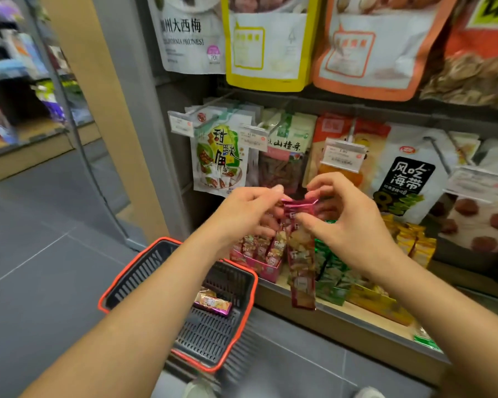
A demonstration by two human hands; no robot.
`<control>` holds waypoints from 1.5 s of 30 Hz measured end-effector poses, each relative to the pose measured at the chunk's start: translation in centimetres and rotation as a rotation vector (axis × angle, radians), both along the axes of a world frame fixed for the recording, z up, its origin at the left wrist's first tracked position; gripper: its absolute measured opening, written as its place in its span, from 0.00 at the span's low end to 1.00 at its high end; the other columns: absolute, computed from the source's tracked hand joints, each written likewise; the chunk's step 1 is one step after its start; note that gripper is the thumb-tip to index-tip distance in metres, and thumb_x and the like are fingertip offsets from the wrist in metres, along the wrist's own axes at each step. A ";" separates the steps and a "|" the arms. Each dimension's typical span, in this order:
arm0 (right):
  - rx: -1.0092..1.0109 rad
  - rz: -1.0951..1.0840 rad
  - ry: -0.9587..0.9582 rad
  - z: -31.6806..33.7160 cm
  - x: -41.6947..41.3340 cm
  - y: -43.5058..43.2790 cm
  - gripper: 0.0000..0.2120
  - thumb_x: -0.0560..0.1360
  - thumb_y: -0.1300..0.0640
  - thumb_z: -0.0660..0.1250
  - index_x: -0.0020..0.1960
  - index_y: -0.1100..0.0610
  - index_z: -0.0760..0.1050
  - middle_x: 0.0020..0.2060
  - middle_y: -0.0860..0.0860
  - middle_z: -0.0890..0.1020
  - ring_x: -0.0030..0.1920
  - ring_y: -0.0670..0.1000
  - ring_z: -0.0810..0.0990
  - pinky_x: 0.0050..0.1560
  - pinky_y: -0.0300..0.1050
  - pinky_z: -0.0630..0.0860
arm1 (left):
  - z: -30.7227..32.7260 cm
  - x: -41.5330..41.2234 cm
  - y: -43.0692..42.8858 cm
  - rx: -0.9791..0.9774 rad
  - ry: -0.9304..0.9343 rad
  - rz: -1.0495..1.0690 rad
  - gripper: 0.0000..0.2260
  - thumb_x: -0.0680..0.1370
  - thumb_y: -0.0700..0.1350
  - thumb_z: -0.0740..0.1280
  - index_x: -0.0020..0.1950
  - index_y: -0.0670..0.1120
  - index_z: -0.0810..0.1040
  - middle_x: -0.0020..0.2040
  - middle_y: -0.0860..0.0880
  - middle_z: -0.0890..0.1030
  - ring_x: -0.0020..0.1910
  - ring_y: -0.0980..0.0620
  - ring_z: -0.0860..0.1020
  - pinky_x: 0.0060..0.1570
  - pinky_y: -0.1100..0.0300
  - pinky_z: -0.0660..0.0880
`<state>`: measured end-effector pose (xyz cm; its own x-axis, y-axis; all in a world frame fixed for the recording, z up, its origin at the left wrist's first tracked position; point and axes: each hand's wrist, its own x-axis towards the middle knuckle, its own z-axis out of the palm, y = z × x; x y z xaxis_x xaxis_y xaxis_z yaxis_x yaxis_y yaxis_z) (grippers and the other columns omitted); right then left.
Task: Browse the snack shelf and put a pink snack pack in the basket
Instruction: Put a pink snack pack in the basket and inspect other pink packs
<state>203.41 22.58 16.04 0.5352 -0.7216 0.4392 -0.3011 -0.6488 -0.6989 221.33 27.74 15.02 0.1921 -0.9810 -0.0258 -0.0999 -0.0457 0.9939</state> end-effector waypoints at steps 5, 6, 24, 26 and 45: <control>0.444 0.120 -0.108 0.0 0.1 -1.1 0.21 0.64 0.54 0.78 0.53 0.47 0.74 0.42 0.54 0.83 0.39 0.45 0.83 0.42 0.39 0.81 | 1.5 -1.5 1.5 -0.128 -0.191 0.022 0.01 0.74 0.46 0.73 0.44 0.52 0.85 0.35 0.52 0.83 0.32 0.58 0.79 0.32 0.63 0.78; 0.518 0.171 -0.075 -0.1 0.2 -1.4 0.22 0.64 0.51 0.77 0.55 0.48 0.74 0.44 0.54 0.84 0.43 0.46 0.84 0.47 0.42 0.82 | 1.5 -1.5 1.4 -0.153 -0.174 0.058 0.03 0.74 0.43 0.73 0.42 0.52 0.85 0.34 0.52 0.83 0.32 0.58 0.80 0.32 0.63 0.78; 0.341 0.177 0.236 -3.8 5.0 -0.2 0.08 0.76 0.41 0.64 0.50 0.45 0.72 0.35 0.45 0.80 0.31 0.42 0.77 0.36 0.46 0.77 | -0.1 3.3 1.1 -0.061 -0.143 0.094 0.11 0.68 0.55 0.74 0.46 0.53 0.85 0.42 0.48 0.85 0.39 0.56 0.80 0.35 0.64 0.77; 0.304 0.169 0.245 -3.9 5.5 -0.4 0.12 0.75 0.41 0.65 0.54 0.45 0.71 0.38 0.46 0.80 0.35 0.45 0.79 0.40 0.49 0.78 | -0.5 3.2 0.7 -0.119 -0.142 0.177 0.04 0.71 0.49 0.75 0.45 0.52 0.86 0.41 0.48 0.86 0.40 0.53 0.82 0.39 0.62 0.79; 0.580 0.249 0.066 -3.1 5.7 0.1 0.24 0.79 0.35 0.46 0.49 0.46 0.77 0.36 0.41 0.80 0.38 0.37 0.77 0.43 0.38 0.70 | -2.6 0.8 -0.6 -0.018 0.374 0.297 0.10 0.73 0.41 0.74 0.52 0.41 0.79 0.38 0.48 0.84 0.37 0.52 0.82 0.39 0.58 0.79</control>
<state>209.11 22.68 12.95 0.7305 -0.6824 -0.0252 -0.2443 -0.2268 -0.9428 222.10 27.11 12.39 0.4452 -0.8859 -0.1302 0.2796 -0.0006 0.9601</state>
